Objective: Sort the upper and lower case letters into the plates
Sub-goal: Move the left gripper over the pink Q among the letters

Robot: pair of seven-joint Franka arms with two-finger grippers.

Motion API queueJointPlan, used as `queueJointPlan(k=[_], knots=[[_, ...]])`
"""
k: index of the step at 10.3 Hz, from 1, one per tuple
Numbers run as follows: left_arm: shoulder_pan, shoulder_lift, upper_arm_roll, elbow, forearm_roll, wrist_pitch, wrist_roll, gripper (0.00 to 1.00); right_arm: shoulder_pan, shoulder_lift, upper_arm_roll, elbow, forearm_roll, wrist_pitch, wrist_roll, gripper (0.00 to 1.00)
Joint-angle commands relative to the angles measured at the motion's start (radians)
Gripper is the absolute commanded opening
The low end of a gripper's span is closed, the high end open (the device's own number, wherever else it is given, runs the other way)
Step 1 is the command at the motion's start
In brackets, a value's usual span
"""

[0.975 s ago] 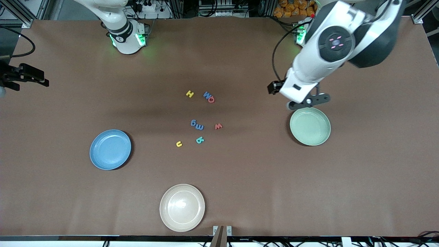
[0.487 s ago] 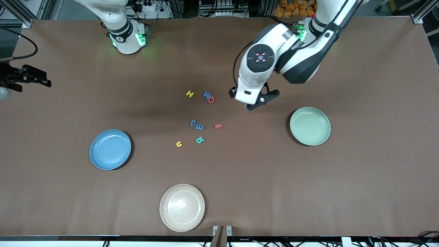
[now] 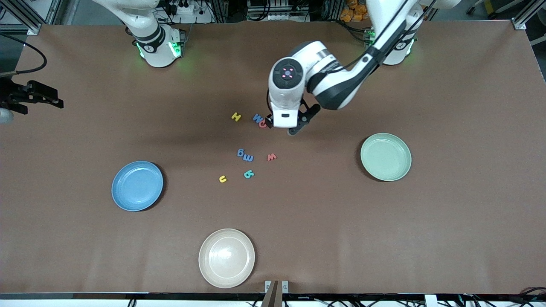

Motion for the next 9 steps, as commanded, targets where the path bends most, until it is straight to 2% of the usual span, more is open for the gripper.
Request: queueJointPlan(k=[1, 4, 9], knots=[[-0.053, 0.089, 0.007, 0.028, 0.119, 0.087, -0.158, 1.00, -0.017, -0.012, 0.012, -0.012, -0.011, 0.004, -0.018, 1.00], [-0.058, 0.138, 0.007, 0.016, 0.130, 0.248, -0.159, 1.00, -0.019, -0.012, 0.012, -0.012, -0.011, 0.004, -0.018, 1.00], [-0.106, 0.209, 0.024, -0.001, 0.264, 0.316, -0.159, 1.00, -0.019, -0.012, 0.012, -0.012, -0.011, 0.004, -0.020, 1.00]])
